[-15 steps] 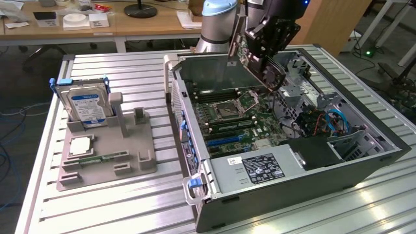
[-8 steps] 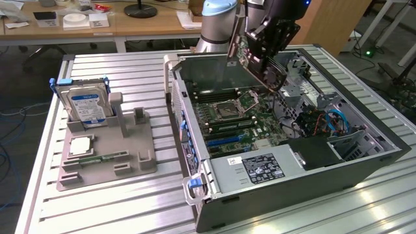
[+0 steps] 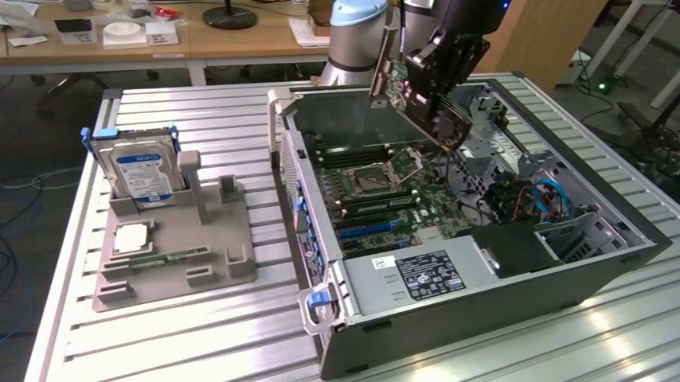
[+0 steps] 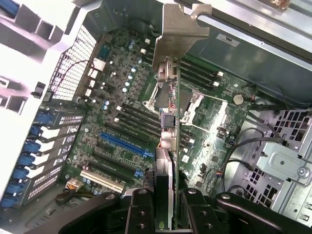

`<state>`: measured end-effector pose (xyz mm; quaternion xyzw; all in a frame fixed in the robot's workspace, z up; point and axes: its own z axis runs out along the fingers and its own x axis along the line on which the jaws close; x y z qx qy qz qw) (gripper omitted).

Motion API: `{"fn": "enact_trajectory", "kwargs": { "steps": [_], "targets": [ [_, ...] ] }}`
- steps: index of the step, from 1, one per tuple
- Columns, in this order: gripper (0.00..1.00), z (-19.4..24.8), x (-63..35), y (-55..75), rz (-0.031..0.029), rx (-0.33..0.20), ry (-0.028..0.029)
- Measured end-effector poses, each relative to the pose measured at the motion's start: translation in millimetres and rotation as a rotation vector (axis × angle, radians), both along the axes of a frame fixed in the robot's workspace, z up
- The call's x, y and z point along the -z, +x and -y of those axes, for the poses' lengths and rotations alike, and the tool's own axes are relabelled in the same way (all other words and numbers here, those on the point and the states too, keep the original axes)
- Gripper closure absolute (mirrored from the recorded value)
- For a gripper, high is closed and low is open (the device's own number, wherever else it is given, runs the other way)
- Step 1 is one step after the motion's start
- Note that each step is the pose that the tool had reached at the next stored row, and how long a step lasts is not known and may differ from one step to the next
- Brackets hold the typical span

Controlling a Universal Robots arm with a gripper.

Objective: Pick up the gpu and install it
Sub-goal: 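Insert the gpu into the slot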

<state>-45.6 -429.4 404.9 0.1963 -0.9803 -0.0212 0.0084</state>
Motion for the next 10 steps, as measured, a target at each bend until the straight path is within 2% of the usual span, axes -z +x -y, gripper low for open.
{"fn": "enact_trajectory", "kwargs": {
  "steps": [10],
  "targets": [
    [0.73,4.2,1.0,0.0,0.0000,-0.048,0.0000]
  ]
}}
